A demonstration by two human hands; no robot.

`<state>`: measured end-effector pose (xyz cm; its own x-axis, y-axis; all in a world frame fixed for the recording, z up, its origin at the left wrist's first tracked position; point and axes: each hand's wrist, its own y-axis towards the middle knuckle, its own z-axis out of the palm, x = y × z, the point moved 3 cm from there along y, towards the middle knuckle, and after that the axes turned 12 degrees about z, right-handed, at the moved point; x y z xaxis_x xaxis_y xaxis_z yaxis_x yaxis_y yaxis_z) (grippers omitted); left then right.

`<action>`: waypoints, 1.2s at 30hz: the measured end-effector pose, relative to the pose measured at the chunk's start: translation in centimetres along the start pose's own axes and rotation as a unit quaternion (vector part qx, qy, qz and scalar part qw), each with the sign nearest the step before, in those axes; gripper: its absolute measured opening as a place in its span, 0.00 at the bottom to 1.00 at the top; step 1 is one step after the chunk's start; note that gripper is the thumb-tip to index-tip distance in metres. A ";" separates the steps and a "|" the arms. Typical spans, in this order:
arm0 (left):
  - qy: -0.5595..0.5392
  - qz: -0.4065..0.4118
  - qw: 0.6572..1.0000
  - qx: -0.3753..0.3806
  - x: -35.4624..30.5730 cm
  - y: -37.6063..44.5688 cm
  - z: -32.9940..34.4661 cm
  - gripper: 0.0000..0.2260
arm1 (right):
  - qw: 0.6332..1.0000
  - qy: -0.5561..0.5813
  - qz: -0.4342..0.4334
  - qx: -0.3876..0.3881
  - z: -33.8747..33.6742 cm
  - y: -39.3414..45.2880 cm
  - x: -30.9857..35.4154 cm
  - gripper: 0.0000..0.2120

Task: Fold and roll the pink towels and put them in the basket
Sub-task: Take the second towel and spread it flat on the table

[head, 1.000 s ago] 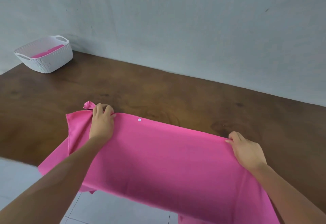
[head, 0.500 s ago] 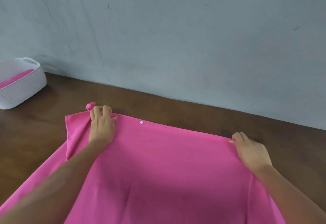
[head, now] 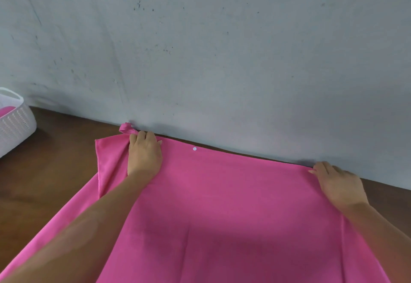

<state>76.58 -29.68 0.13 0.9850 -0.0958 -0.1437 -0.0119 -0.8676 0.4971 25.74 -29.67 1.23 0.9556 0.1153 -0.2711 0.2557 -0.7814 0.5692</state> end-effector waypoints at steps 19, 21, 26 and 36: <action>-0.081 -0.113 0.985 0.107 -0.3 -5.5 -4.8 0.27 | 0.947 0.180 0.211 0.160 -8.4 -2.0 18.7 0.18; -0.106 -0.149 0.971 0.155 0.1 -6.5 -5.3 0.34 | 0.933 0.212 0.219 0.190 -9.8 -2.1 21.7 0.21; -0.173 -0.194 0.941 0.216 2.9 -6.7 -5.3 0.37 | 0.896 0.246 0.235 0.284 -10.5 -2.7 26.4 0.31; -0.030 -0.012 0.961 0.276 13.3 -5.7 -5.2 0.38 | 0.917 0.164 0.200 0.305 -9.5 -4.5 26.8 0.35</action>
<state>90.69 -23.51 -0.15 0.9747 -0.0869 -0.2059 -0.0957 -0.9949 -0.0332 51.64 -17.24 -1.21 0.9732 -0.1553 0.1694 -0.1584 -0.9874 0.0051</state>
